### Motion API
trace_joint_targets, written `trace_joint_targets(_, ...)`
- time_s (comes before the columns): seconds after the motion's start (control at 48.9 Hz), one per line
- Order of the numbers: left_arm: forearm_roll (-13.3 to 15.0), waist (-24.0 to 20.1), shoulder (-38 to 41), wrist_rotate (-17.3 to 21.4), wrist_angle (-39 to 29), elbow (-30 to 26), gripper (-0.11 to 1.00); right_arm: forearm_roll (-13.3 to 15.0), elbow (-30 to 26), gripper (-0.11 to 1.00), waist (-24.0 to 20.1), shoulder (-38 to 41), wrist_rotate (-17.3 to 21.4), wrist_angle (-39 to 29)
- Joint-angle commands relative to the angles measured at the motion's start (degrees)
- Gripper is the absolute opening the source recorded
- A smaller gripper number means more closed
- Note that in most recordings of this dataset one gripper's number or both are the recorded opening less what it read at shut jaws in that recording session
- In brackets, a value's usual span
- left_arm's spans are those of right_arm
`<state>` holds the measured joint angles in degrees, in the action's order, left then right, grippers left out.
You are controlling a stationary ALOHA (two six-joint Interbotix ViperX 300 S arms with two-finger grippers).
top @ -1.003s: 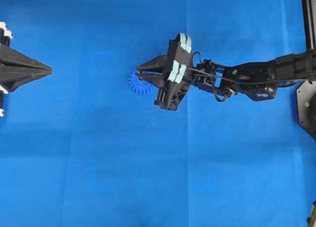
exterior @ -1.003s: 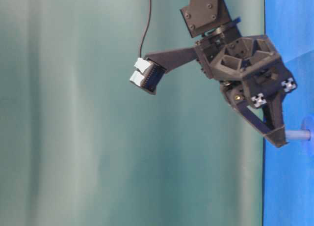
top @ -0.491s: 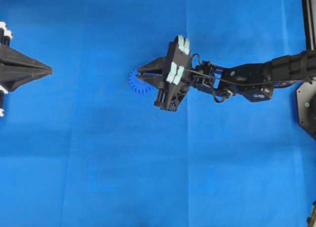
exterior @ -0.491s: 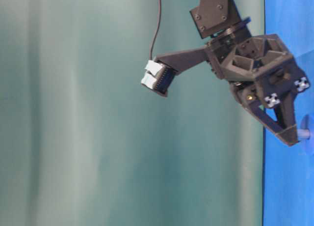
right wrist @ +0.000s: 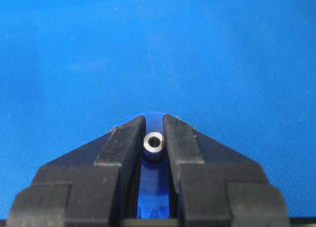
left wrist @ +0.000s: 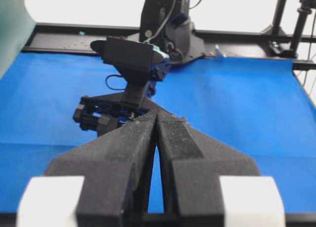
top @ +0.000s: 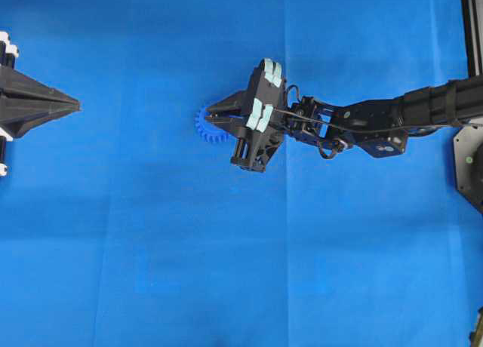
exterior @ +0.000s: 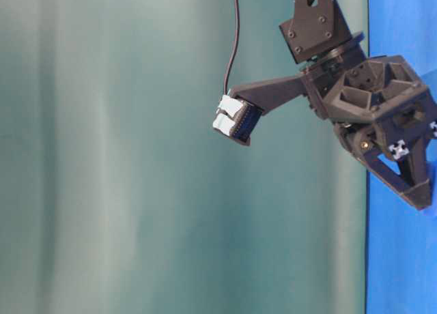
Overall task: Insert the shaft placed at a random location into the center hole of the small gear at another random location.
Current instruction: 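Lower the shaft into the gear's center hole with the right gripper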
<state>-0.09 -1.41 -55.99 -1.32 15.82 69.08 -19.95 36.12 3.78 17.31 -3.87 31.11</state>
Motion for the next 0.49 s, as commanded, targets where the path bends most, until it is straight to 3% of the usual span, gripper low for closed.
trace_joint_targets(0.0,-0.09,-0.62,0.26,-0.09,0.53,-0.53,0.00,0.09,-0.79,0.03,-0.26,-0.88,-0.09,-0.70)
trace_joint_targets(0.348,-0.09,-0.88,0.18,-0.09,0.53,-0.53,0.00,-0.09,-0.79,0.03,-0.26,-0.88,0.00,-1.67)
trace_joint_targets(0.409,-0.09,-0.88,0.18,-0.09,0.44,-0.53,0.00,-0.09,-0.79,0.10,-0.35,-0.97,0.09,-1.67)
trace_joint_targets(0.471,-0.09,-0.88,0.18,-0.09,0.26,-0.53,0.00,-0.09,-0.79,0.25,-0.53,-1.41,0.09,-1.76)
